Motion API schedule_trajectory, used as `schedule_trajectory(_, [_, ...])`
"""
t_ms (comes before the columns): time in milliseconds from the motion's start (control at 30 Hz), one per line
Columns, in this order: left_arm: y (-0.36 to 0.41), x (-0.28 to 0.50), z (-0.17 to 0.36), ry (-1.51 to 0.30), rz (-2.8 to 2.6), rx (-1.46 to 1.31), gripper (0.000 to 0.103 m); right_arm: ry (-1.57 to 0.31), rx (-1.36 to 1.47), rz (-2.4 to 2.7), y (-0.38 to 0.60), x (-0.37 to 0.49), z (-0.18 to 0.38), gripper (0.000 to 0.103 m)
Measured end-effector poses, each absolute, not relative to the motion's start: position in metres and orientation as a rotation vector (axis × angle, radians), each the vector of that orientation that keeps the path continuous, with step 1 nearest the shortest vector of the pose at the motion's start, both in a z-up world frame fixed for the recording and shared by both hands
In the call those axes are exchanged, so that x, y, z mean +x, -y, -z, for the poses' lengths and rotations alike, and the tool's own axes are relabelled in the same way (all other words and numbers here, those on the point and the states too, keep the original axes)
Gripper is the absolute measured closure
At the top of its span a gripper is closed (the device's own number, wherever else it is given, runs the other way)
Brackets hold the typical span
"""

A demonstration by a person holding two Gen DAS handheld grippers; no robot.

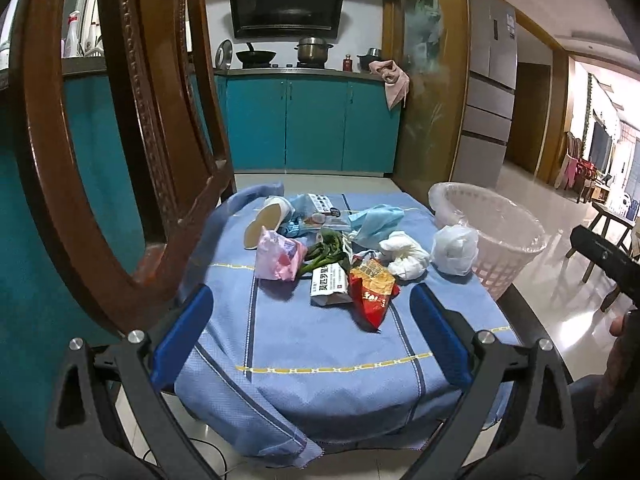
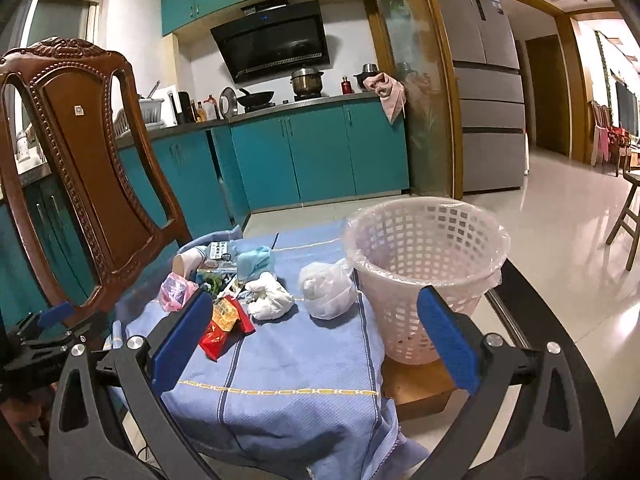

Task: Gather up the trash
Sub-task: 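Grasp the red snack bag with the left gripper and lift it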

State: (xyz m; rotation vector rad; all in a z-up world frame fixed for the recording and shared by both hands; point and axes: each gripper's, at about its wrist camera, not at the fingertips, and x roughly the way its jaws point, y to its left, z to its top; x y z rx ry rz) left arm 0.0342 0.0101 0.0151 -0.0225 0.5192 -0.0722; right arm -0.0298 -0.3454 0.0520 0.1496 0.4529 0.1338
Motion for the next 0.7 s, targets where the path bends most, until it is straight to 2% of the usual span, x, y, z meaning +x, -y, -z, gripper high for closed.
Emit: schedule_trajectory(700, [-0.0086,0.0387,-0.0118,-0.53,0.061,-0.023,0.005,-0.476,0.168,-0.13,0.3503,-0.0277,-0.0479,0.003])
